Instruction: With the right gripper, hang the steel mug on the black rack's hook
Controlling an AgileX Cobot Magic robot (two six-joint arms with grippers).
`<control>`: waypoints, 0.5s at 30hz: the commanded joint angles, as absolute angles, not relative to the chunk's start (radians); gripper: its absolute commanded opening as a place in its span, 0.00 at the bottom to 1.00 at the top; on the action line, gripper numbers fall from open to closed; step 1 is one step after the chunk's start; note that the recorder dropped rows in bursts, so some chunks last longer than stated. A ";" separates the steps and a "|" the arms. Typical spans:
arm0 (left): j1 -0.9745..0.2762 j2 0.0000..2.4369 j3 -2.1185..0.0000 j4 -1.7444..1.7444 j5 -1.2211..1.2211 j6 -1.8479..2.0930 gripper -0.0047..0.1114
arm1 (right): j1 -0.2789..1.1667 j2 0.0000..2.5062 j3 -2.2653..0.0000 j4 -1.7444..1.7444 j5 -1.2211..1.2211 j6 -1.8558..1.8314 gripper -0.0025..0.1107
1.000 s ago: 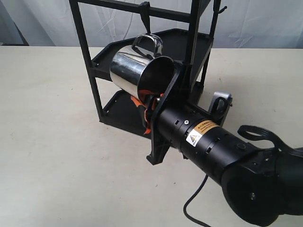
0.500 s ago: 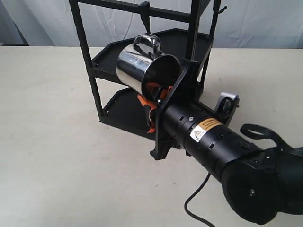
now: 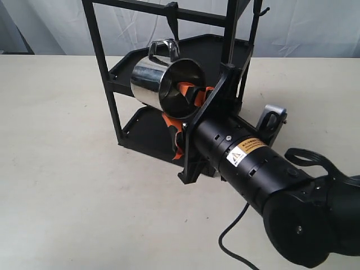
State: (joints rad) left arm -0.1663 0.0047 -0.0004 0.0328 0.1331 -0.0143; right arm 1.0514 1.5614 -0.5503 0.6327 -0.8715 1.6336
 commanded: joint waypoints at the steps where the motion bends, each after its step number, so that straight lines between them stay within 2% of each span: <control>1: -0.171 0.000 0.000 0.031 0.128 -0.017 0.05 | 1.047 1.562 -0.555 0.594 -0.899 1.623 0.46; 15: -0.171 0.000 0.000 0.031 0.128 -0.017 0.05 | 1.047 1.525 -0.503 0.472 -0.917 1.623 0.46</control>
